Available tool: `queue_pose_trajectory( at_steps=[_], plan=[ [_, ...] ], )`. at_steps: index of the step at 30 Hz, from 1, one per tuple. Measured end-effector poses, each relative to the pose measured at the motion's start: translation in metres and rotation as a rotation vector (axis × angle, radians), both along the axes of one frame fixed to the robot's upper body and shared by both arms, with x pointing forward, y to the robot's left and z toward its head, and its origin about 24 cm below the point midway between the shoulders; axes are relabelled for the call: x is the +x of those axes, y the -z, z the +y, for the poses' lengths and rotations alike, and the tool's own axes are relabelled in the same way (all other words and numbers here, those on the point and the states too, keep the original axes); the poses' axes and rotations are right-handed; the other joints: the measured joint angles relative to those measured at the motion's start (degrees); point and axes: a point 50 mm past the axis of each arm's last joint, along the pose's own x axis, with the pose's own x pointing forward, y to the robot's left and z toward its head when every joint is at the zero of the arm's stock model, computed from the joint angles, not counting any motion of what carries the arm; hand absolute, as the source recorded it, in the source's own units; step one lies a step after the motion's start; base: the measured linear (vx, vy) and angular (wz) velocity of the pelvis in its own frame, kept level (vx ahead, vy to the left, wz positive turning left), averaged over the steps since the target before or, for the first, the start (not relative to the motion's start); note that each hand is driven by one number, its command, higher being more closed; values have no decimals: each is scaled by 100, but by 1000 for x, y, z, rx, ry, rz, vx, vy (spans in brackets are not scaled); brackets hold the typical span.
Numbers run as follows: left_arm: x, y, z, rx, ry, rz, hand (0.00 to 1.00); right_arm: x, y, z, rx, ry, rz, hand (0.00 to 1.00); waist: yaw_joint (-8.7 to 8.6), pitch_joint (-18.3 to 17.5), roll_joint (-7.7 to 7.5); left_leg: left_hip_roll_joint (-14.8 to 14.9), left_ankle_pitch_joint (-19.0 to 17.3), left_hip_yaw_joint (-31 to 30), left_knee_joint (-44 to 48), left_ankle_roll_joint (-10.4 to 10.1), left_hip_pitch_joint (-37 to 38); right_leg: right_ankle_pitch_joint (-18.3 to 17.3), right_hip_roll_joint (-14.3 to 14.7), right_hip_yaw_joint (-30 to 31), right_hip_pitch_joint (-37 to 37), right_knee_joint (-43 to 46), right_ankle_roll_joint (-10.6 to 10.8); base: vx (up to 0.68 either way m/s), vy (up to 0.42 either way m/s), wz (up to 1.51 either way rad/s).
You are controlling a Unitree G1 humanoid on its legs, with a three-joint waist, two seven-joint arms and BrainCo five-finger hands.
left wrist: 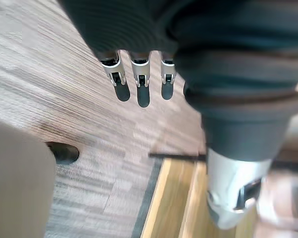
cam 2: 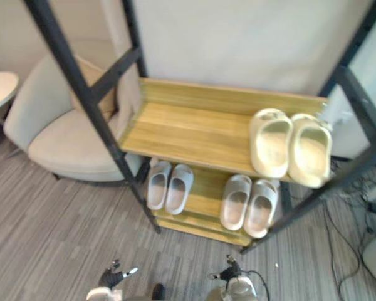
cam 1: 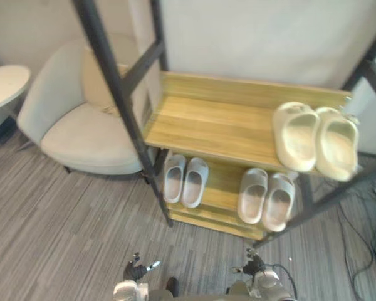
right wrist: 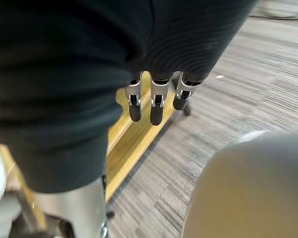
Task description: Organize the slippers on the shoe rack
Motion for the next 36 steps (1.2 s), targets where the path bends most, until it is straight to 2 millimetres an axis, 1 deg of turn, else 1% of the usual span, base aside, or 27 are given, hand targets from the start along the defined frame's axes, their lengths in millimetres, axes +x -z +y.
queue_pose_trajectory(
  at_steps=[1, 2, 3, 4, 5, 8, 10, 11, 13, 14, 15, 16, 17, 18, 19, 20, 21, 23, 24, 25, 27, 28, 30, 32, 34, 35, 36],
  plan=[
    [4, -1, 1, 4, 3, -6, 0, 1, 0, -1, -4, 3, 2, 0, -10, 10, -58, -90, 21, -263, 88, -43, -147, -97, 15, 112, 144, -382, 14, 55, -214, 112],
    [6, -1, -1, -2, 4, -11, 0, 2, -1, -2, -5, 7, 0, 0, 5, 45, -16, -87, 55, -421, 93, -96, -233, -152, 3, 2, 291, -686, 19, 21, -266, 102],
    [9, -1, -7, -18, 1, -17, 0, 8, -3, -4, -10, 6, -12, 0, 64, 92, 130, -18, 94, -520, 109, -158, -386, -142, 71, -213, 466, -1052, -5, 5, -210, 62],
    [9, -1, -8, -23, -3, -19, 0, 12, -5, -5, -15, 4, -21, 0, 71, 113, 184, 3, 111, -595, 129, -185, -463, -129, 102, -293, 515, -1190, -28, -19, -219, 66],
    [11, -2, -12, -33, -9, -24, 0, 21, -8, -6, -18, -1, -44, 0, 63, 151, 302, 85, 160, -762, 175, -260, -588, -33, 204, -487, 593, -1408, -137, -18, -111, 64],
    [15, -3, -13, -34, -33, -38, 0, 26, -10, -1, -3, 8, -59, 0, 102, 206, 314, 218, 414, -847, 180, -384, -730, 59, 357, -1022, 840, -1660, -248, -38, -107, 95],
    [20, -6, -14, -39, -32, -63, 0, 32, -13, -1, 8, 33, -79, 0, 37, 283, 244, 148, 1102, -39, -31, -129, -915, 262, 309, -1484, 860, -1809, -451, -76, -74, 111],
    [24, -8, -14, -38, -34, -83, 0, 32, -13, -2, 12, 47, -81, 0, 46, 317, 224, 198, 866, 899, 270, -13, -1050, 311, 292, -1662, 879, -1947, -500, -82, -16, 93],
    [28, -8, -18, -50, -28, -75, 0, 37, -16, -5, 7, 60, -106, 0, -7, 411, 283, 573, -206, 2853, 1652, 421, -1310, 298, 267, -2171, 894, -1938, -522, -86, -42, 97],
    [28, -8, -20, -54, -24, -74, 0, 36, -16, -5, 6, 62, -107, 0, -39, 419, 306, 652, -355, 3146, 1864, 424, -1299, 297, 250, -2298, 909, -1912, -524, -92, -10, 127],
    [28, -7, -25, -63, -18, -72, 0, 28, -13, -6, 7, 72, -87, 0, -152, 414, 326, 786, -625, 3693, 2246, 517, -1239, 288, 150, -2690, 967, -1827, -528, -60, 62, 131],
    [28, -7, -29, -67, -1, -71, 0, 21, -10, -7, 9, 82, -73, 0, -186, 409, 333, 881, -814, 4019, 2453, 552, -1090, 263, 61, -2968, 1031, -1779, -496, -54, 86, 126],
    [29, -7, -30, -66, 6, -71, 0, 18, -9, -7, 9, 85, -64, 0, -186, 405, 339, 900, -886, 4111, 2473, 511, -1045, 236, 21, -3058, 1068, -1767, -451, -31, 129, 112],
    [28, -6, -33, -72, 11, -67, 0, 11, -6, -10, 8, 106, -47, 0, -188, 389, 385, 874, -1067, 4119, 2296, 356, -883, 132, -46, -3272, 1150, -1725, -285, -18, 127, 74],
    [28, -6, -34, -74, 12, -64, 0, 9, -6, -12, 7, 115, -44, 0, -186, 368, 456, 836, -1108, 4048, 2171, 308, -870, 105, -32, -3316, 1165, -1714, -238, -19, 176, 94],
    [27, -5, -33, -61, 25, -53, 0, 7, -5, -12, 12, 129, -35, 0, -172, 377, 390, 539, -975, 3889, 1656, 344, -686, 104, -100, -3416, 1194, -1701, -160, -23, 178, 81],
    [25, -4, -30, -45, 40, -45, 0, 2, -3, -7, 28, 130, -22, 0, -177, 323, 287, 229, -681, 3730, 1094, 453, -493, 199, -180, -3417, 1230, -1851, -149, -23, 178, 81],
    [22, -3, -26, -25, 57, -32, 0, 1, -2, -1, 42, 130, -18, 0, -167, 282, 234, -9, -466, 3550, 644, 547, -312, 264, -243, -3431, 1366, -2033, -84, -15, 126, 66],
    [20, -2, -25, -20, 57, -24, 0, 3, -2, 1, 47, 127, -21, 0, -149, 280, 232, -130, -395, 3412, 459, 609, -206, 355, -292, -3465, 1463, -2011, 36, -12, 77, 57],
    [20, -2, -24, -19, 57, -22, 0, 4, -2, 1, 48, 126, -22, 0, -146, 278, 231, -160, -383, 3376, 412, 632, -170, 352, -337, -3463, 1463, -1899, 69, -6, 108, 43],
    [15, 1, -21, -12, 57, -2, 0, 8, -3, 6, 59, 116, -23, 0, -143, 265, 300, -215, -331, 3112, 125, 715, 110, 332, -712, -3436, 1029, -315, 90, 23, 154, 43],
    [14, 1, -22, -12, 59, 4, 0, 10, -4, 7, 63, 112, -32, 0, -175, 269, 268, -245, -331, 2944, 116, 725, 175, 292, -869, -3282, 732, 376, -34, 63, 132, 76],
    [14, 2, -19, 3, 82, 13, 0, 12, -5, 7, 62, 113, -45, 0, -272, 266, 242, -240, -369, 2498, 116, 683, 206, -10, -601, -2389, 264, 777, 6, 95, 53, 106],
    [16, 1, -18, 6, 84, 9, 0, 11, -5, 5, 57, 115, -43, 0, -255, 245, 200, -238, -365, 2159, 119, 674, 216, -105, -287, -1746, -131, 553, 48, 132, -6, 101],
    [15, 1, -18, 4, 75, 12, 0, 13, -6, 5, 57, 116, -49, 0, -278, 262, 232, -211, -378, 1757, 119, 631, 249, -57, 67, -1112, -468, -6, 66, 167, -42, 94],
    [14, 2, -18, 4, 75, 13, 0, 13, -6, 5, 58, 115, -51, 0, -292, 261, 231, -207, -388, 1687, 124, 604, 251, 23, 137, -964, -487, -215, 23, 165, -91, 107],
    [14, 2, -17, 6, 73, 19, 0, 12, -5, 6, 64, 121, -49, 0, -297, 246, 181, -247, -436, 1421, 188, 527, 222, 312, 197, -802, -507, -703, -122, 172, -139, 116]
  ],
)
